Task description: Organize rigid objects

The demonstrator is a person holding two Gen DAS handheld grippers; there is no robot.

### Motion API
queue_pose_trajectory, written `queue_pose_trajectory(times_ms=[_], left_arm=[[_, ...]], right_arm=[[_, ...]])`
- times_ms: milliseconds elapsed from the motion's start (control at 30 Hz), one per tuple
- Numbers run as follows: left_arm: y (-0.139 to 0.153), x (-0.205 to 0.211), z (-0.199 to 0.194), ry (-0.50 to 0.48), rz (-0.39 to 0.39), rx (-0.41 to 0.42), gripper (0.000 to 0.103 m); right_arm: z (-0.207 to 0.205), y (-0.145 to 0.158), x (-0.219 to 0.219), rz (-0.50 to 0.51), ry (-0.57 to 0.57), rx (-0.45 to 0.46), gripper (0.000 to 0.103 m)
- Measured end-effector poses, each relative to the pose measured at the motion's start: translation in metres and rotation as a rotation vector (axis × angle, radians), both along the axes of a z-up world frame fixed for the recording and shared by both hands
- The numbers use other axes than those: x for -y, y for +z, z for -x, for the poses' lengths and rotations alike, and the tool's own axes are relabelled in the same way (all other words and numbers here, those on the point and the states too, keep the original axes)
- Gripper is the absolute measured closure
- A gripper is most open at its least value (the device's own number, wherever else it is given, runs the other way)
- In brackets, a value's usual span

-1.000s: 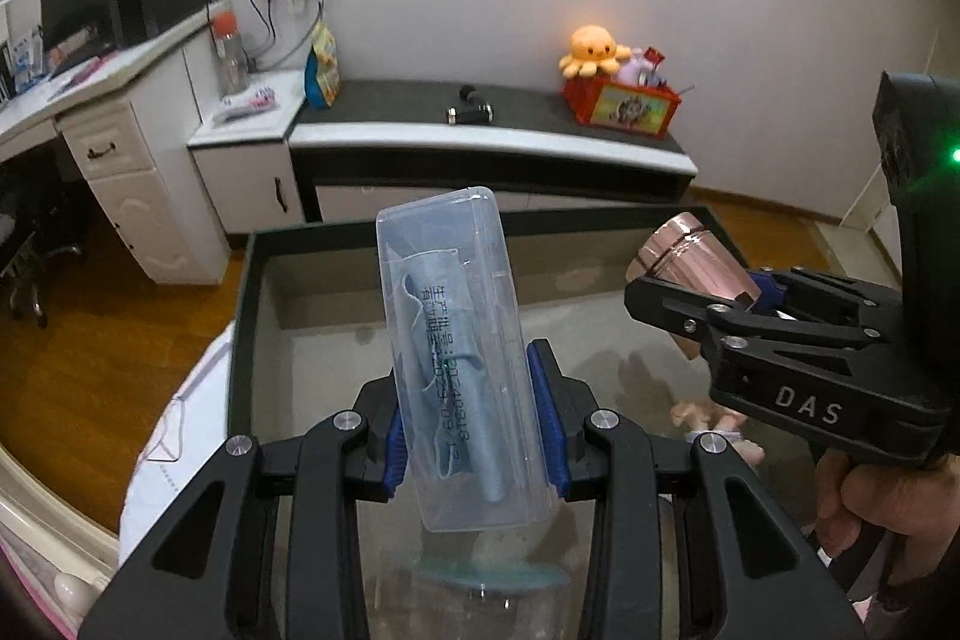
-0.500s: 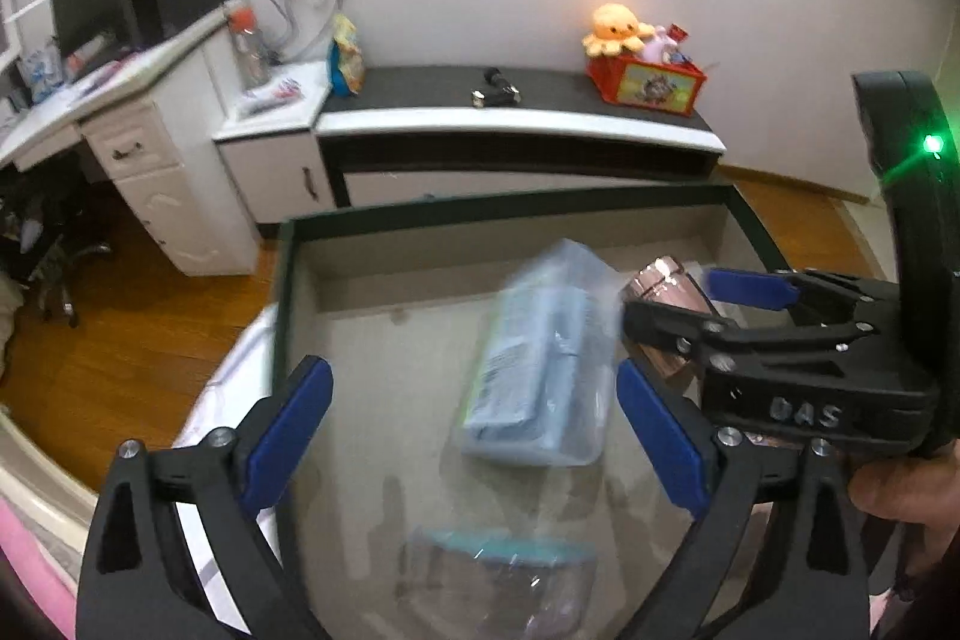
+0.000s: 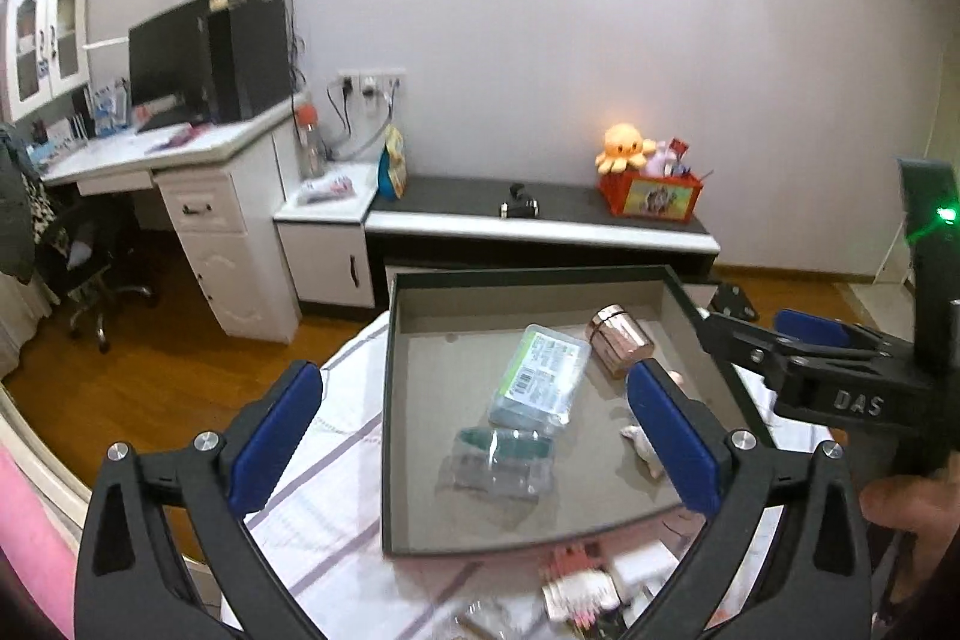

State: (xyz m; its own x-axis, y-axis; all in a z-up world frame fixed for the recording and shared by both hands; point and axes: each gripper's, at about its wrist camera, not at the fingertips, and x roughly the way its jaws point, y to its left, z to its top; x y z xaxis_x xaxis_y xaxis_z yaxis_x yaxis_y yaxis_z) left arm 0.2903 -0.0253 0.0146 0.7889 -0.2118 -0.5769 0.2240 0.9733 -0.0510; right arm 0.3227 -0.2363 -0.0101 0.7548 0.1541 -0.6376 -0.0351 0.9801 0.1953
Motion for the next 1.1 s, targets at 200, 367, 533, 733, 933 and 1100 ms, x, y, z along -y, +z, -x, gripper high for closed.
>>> queue_pose_trajectory(times_ms=[200,367,533,733,933,1100], left_arm=[[0.019,-0.006,0.056,-0.01,0.003,0.074,0.0],[0.031,-0.008,0.101,-0.025,-0.01,0.13,0.0],[0.036,-0.008,0.144,0.003,-0.007,0.176,0.0],[0.032,-0.009,0.194,0.116,-0.002,0.225,0.0],[0.018,-0.006,0.229,0.232,-0.007,0.224,0.0],[0.009,-0.002,0.241,0.251,-0.024,0.2,0.0]], right_arm=[[0.085,0.03,-0.012,0.036,-0.071,0.121,0.0],[0.141,0.038,-0.021,0.06,-0.099,0.181,0.0],[0.193,0.038,-0.029,0.077,-0.096,0.234,0.0],[0.232,0.033,-0.021,0.096,-0.067,0.3,0.0],[0.249,0.028,-0.009,0.121,-0.053,0.311,0.0],[0.252,0.026,-0.006,0.126,-0.032,0.303,0.0]])
